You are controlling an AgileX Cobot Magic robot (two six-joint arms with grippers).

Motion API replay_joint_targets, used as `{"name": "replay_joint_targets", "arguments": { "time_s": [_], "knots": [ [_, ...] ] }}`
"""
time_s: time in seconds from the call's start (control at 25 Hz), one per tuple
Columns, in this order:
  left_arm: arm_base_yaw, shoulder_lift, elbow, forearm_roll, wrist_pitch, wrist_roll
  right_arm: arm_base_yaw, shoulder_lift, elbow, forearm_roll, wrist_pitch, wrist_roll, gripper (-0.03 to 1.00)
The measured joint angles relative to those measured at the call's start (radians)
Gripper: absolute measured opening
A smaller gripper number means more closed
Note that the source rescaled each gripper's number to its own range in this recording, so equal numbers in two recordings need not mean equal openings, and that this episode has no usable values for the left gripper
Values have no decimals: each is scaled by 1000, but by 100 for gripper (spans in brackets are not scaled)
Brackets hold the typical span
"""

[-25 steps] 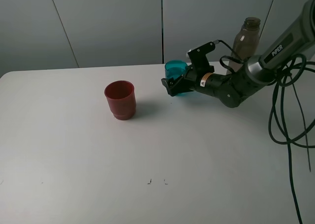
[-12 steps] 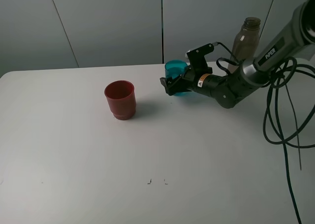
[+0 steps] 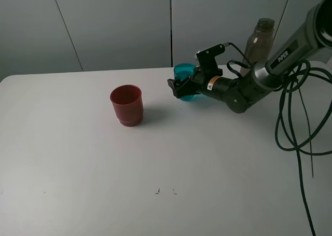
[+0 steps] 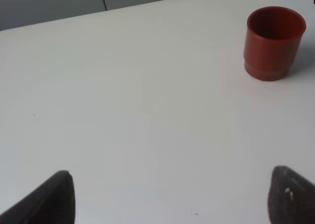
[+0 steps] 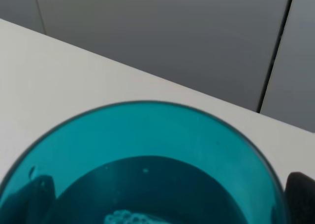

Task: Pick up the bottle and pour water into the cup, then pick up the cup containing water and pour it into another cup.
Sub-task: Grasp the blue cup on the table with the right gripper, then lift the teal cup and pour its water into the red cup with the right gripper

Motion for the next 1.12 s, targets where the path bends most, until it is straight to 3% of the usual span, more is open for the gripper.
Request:
{"name": "replay_joint_targets", "arguments": {
  "time_s": [0.28, 0.32, 0.36, 0.4, 0.44, 1.12],
  "knots": [
    [0, 0, 0, 0, 0, 0, 0, 0, 0, 0, 0, 10, 99],
    [0, 0, 0, 0, 0, 0, 0, 0, 0, 0, 0, 10, 92],
    [0, 0, 0, 0, 0, 2, 0, 0, 0, 0, 0, 10, 73],
    [0, 0, 0, 0, 0, 2, 0, 0, 0, 0, 0, 10, 45],
    [0, 0, 0, 0, 0, 2, 0, 0, 0, 0, 0, 10, 7],
    [0, 0, 0, 0, 0, 2, 0, 0, 0, 5, 0, 32, 7]
  ]
}}
